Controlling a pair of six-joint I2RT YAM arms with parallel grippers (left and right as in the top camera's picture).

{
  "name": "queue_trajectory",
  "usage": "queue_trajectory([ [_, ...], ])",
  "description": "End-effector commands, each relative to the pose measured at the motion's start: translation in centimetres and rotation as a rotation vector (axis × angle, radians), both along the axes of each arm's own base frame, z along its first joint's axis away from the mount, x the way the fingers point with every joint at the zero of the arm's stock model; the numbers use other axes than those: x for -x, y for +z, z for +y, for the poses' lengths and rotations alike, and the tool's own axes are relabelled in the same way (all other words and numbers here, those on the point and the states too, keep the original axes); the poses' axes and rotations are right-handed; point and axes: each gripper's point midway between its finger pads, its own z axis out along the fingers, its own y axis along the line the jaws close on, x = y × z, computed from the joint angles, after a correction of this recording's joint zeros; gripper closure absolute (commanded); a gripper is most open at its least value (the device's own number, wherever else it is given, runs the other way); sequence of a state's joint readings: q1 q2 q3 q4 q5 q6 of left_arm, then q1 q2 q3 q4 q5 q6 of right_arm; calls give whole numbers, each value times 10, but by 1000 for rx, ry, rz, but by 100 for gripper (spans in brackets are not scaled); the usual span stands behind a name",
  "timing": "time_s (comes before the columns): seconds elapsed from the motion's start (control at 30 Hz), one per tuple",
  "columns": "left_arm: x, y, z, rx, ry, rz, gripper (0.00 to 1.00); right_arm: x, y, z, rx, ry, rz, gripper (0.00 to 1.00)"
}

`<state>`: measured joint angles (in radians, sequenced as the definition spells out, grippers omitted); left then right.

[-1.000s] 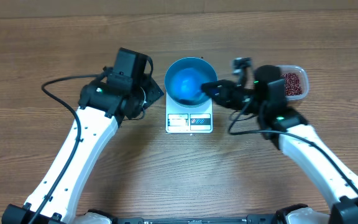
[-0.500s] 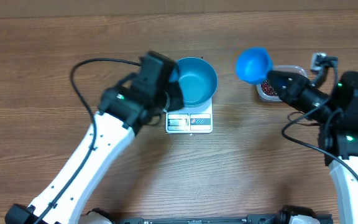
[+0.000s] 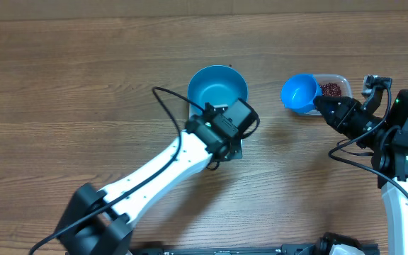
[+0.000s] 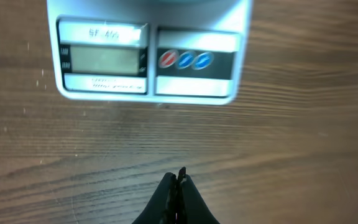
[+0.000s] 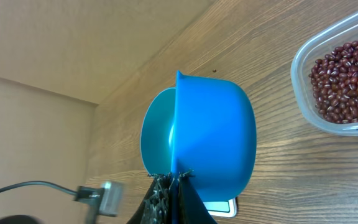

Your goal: Scoop item into bowl and weigh 150g on scale

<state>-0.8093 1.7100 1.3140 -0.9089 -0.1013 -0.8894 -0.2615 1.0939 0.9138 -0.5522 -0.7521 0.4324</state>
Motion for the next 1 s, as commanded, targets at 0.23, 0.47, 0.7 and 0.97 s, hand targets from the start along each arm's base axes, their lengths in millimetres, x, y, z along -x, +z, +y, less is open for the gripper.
queue_trajectory([
  [0.23, -17, -53, 20, -193, 31, -72, 96, -3, 9, -4, 49, 0, -47, 96],
  [0.47, -46, -44, 19, -232, 15, -242, 96, -6, 6, -3, 50, 10, -45, 96],
  [0.7, -48, -62, 18, -205, 24, -285, 96, -7, 6, -3, 50, 10, -46, 96],
  [0.97, -53, -67, 13, -187, -5, -321, 96, -7, 6, -3, 52, 9, -49, 96],
])
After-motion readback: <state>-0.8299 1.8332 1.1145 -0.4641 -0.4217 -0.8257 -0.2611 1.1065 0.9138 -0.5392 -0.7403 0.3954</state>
